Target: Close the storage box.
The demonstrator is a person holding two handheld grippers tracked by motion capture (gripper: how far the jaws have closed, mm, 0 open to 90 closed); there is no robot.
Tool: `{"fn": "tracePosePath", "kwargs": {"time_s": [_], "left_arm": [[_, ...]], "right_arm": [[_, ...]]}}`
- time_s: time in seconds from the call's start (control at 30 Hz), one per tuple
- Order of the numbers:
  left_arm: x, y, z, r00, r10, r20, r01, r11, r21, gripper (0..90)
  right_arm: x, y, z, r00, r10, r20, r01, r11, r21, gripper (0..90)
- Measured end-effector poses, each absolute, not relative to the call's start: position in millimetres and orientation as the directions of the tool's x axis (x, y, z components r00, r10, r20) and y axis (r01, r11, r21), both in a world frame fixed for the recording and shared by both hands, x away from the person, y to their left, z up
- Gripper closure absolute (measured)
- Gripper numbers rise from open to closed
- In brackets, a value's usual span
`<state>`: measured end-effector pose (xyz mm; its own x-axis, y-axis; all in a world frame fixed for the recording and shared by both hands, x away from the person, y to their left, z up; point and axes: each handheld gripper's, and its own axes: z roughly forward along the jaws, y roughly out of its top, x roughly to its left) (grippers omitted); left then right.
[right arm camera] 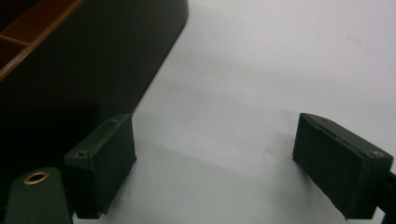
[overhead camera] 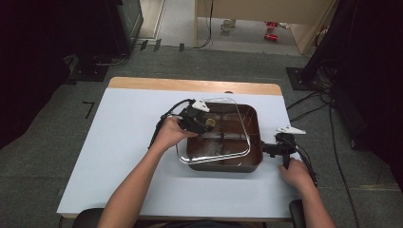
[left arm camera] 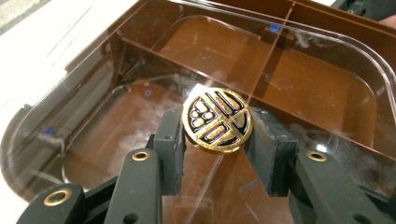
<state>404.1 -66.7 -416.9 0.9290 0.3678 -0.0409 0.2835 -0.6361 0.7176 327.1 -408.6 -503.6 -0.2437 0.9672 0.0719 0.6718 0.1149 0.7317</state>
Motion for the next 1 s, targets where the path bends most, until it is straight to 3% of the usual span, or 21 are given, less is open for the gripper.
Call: {"fn": "tracePosePath", "kwargs": {"time_s": [0.6,1.0], "left_arm": [[406.1,-107.1,-415.7,0.971,0.234,-0.052,0.203,-0.683,0.701,59.6],[414.9,-110.8,-418.9,0.984,0.168,-0.065,0.166,-0.706,0.689,59.4]], "right_arm": [[327.0,-408.5,-503.6,-0.243,0.967,0.073,0.673,0.114,0.731,12.9],[327.1,-408.6,-503.6,-0.243,0.967,0.073,0.672,0.114,0.731,12.7]]}}
